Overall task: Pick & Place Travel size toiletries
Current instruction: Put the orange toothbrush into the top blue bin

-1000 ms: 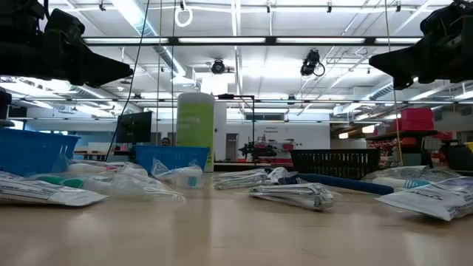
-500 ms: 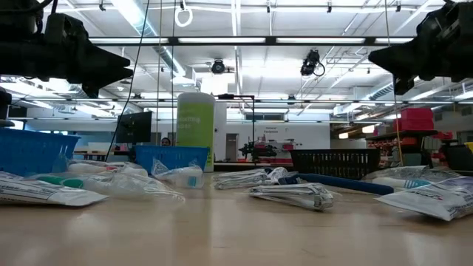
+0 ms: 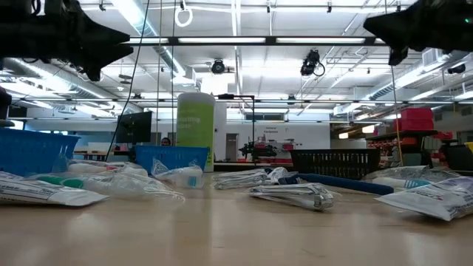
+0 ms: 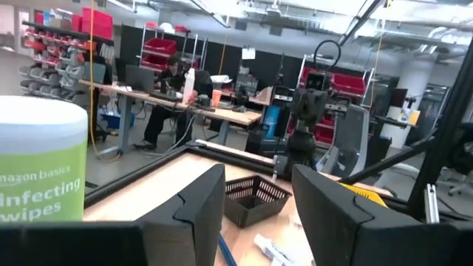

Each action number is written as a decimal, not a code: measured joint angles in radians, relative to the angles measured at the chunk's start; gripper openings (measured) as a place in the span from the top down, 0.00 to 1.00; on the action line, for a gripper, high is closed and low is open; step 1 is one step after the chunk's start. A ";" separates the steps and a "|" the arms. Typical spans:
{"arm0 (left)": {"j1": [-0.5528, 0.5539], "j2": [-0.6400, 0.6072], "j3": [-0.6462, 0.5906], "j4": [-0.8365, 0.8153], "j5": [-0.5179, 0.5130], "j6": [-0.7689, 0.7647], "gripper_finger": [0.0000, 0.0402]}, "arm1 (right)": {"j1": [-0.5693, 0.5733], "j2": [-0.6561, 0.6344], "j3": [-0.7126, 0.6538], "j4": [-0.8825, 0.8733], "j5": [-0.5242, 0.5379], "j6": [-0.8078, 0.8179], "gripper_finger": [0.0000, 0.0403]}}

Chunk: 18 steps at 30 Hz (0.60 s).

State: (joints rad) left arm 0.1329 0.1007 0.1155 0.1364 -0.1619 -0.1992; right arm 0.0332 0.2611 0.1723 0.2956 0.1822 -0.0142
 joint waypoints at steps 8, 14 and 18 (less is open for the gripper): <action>-0.012 0.267 0.134 -0.008 0.014 0.006 0.58 | 0.000 0.390 0.238 -0.070 -0.002 -0.003 0.91; -0.061 0.464 0.248 -0.025 -0.016 0.035 0.58 | -0.001 0.652 0.374 -0.078 0.082 -0.029 0.91; -0.102 0.571 0.327 -0.105 -0.067 0.024 0.58 | -0.016 0.789 0.444 -0.092 0.076 -0.029 0.91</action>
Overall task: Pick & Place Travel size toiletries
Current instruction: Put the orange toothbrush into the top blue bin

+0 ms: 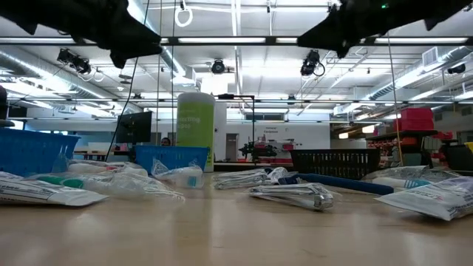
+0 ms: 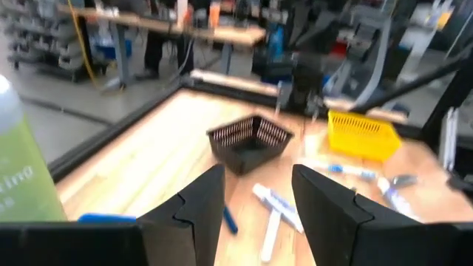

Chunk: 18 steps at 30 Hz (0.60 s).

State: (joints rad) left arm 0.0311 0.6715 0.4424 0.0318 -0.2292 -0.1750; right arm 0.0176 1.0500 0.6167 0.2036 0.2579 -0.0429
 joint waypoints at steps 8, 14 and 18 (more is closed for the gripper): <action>-0.094 0.186 0.117 -0.205 -0.116 -0.109 0.58 | -0.043 0.203 0.074 0.052 -0.027 0.021 0.91; -0.133 0.303 0.118 -0.271 -0.161 -0.187 0.58 | -0.057 0.286 0.077 0.113 -0.058 0.035 0.91; -0.133 0.362 0.117 -0.316 -0.160 -0.192 0.58 | -0.058 0.299 0.077 0.118 -0.058 0.002 0.91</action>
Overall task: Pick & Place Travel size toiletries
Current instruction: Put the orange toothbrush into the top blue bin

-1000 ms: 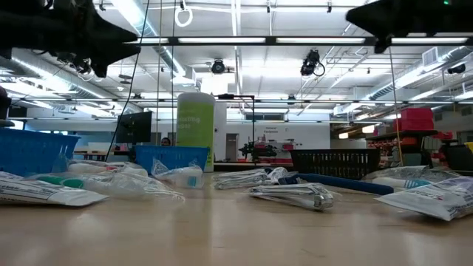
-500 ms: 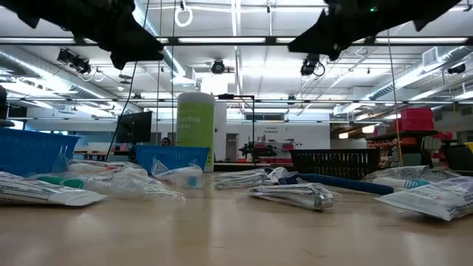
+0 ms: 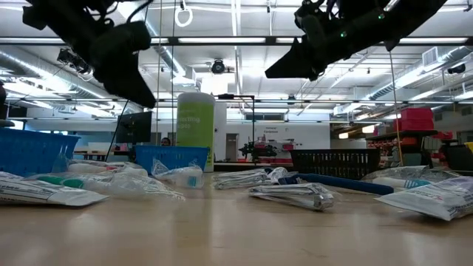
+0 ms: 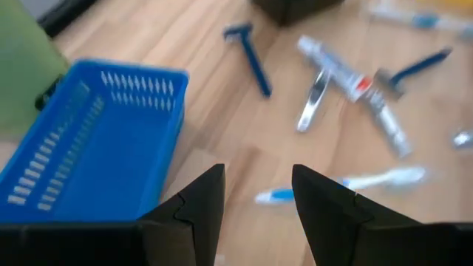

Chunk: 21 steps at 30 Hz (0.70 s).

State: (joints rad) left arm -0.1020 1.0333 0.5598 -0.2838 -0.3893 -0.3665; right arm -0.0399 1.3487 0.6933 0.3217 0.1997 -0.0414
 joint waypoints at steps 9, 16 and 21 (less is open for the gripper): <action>0.001 0.076 0.000 0.004 -0.001 0.013 0.58 | 0.000 0.001 0.000 -0.009 0.000 -0.020 0.91; 0.020 0.082 0.000 -0.049 0.032 -0.063 0.58 | 0.000 0.001 0.000 -0.024 0.000 -0.027 0.91; 0.045 0.082 0.000 -0.142 0.120 -0.298 0.58 | 0.000 0.001 0.000 -0.026 0.000 -0.027 0.91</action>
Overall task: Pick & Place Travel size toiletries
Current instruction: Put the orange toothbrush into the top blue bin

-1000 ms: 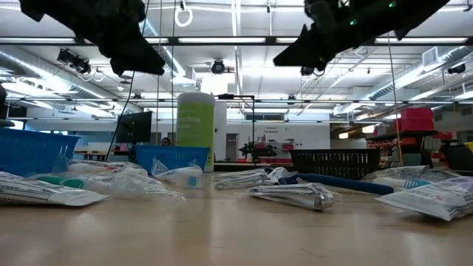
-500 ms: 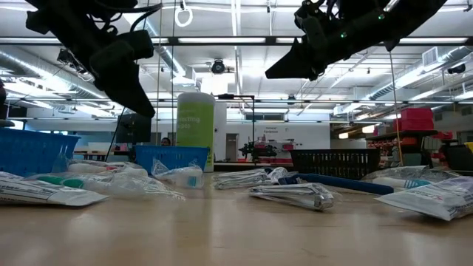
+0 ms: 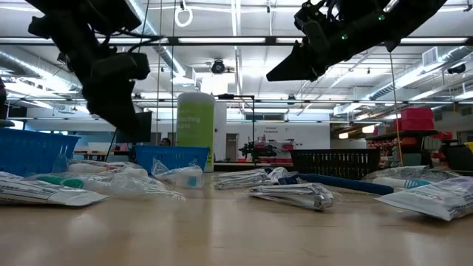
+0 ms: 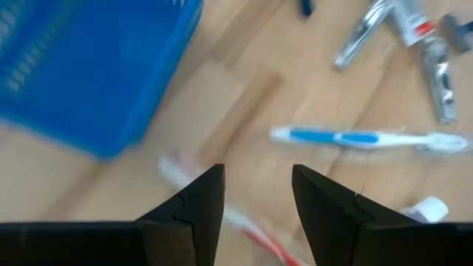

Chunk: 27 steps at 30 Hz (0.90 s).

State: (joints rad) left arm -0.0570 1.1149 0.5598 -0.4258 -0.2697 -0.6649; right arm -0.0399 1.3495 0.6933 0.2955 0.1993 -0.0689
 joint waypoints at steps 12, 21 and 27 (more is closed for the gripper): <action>0.000 0.071 -0.001 -0.073 0.023 -0.308 0.58 | 0.000 0.000 0.000 0.000 0.000 -0.011 0.91; 0.001 0.287 0.002 0.030 0.037 -0.329 0.58 | 0.000 0.000 0.000 -0.002 0.000 -0.011 0.91; 0.004 0.312 0.004 0.028 0.031 -0.351 0.65 | 0.000 0.000 0.000 -0.003 0.000 -0.017 0.91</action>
State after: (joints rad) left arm -0.0533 1.4273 0.5636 -0.3974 -0.2383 -1.0161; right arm -0.0402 1.3495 0.6933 0.2926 0.1989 -0.0859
